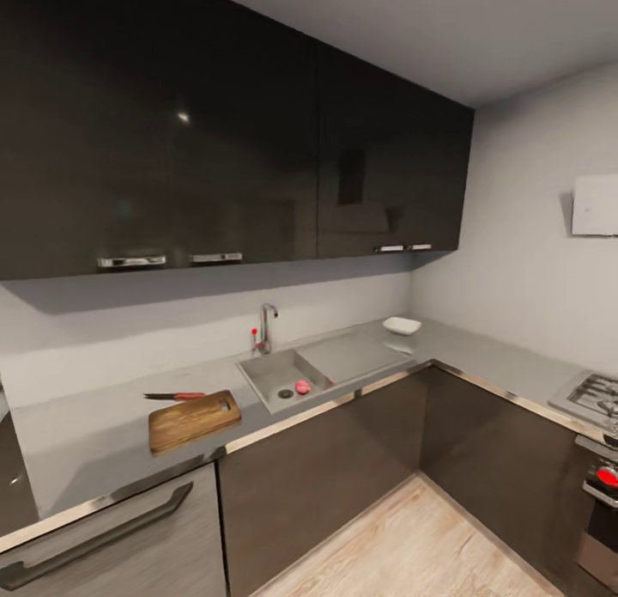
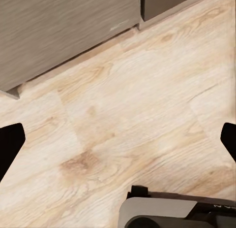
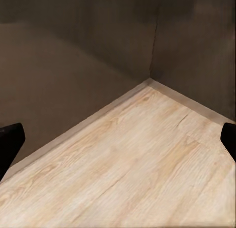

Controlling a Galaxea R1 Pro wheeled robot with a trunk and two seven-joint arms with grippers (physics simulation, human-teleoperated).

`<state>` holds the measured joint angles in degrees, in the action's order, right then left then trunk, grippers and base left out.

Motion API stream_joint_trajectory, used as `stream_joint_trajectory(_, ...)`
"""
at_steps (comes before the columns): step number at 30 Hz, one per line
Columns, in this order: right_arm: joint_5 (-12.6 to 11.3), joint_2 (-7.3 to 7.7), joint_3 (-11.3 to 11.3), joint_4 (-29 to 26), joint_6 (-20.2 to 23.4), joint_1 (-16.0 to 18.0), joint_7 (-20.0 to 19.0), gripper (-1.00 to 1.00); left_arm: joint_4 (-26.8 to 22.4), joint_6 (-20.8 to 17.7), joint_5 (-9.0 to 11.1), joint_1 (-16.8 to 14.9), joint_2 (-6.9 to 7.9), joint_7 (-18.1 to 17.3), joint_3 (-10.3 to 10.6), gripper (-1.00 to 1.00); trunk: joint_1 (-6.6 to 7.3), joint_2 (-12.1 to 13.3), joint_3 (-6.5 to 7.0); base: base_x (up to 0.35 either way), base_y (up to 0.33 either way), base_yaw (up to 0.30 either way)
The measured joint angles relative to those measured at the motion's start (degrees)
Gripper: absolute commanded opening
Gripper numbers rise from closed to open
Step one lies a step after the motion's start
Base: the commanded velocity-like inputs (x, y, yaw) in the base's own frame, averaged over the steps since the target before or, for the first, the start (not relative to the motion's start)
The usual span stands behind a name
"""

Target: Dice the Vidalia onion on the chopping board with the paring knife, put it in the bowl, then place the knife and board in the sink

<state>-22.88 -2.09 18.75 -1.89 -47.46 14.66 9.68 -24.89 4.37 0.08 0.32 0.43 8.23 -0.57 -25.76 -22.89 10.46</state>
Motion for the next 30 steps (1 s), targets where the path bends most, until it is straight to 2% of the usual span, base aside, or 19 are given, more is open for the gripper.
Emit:
stream_joint_trajectory(19,0.0,0.00,0.0,0.0,0.0,0.0,0.0,1.00,-0.8,0.0,-0.2,0.0,-0.23,0.1,-0.1,1.00,0.00,0.0,0.59,0.000,0.000,-0.263)
stream_joint_trajectory(22,0.0,0.00,0.0,0.0,0.0,0.0,0.0,1.00,-4.1,-0.4,-0.3,0.0,-0.88,0.2,-0.1,1.00,0.00,0.0,0.69,0.000,0.000,-0.263)
stream_joint_trajectory(25,0.0,0.00,0.0,0.0,0.0,0.0,0.0,1.00,-10.4,-2.2,-0.8,0.0,-3.38,0.5,0.0,1.00,0.00,0.0,0.79,0.000,0.000,-0.263)
stream_joint_trajectory(27,0.0,0.00,0.0,0.1,0.0,0.0,0.0,1.00,-13.9,-4.8,-1.9,0.0,-4.32,0.6,0.0,1.00,0.00,0.0,0.85,0.000,0.000,-0.263)
stream_joint_trajectory(29,0.1,0.00,0.0,0.1,0.0,0.0,0.0,1.00,-18.0,-9.3,-3.5,0.0,-5.22,0.7,0.0,1.00,0.00,0.0,0.92,0.000,0.000,-0.263)
stream_joint_trajectory(30,0.1,0.00,0.0,0.1,0.0,0.0,0.0,1.00,-21.2,-13.5,-4.8,0.0,-5.88,0.7,0.2,1.00,0.00,0.0,0.95,0.000,0.000,-0.263)
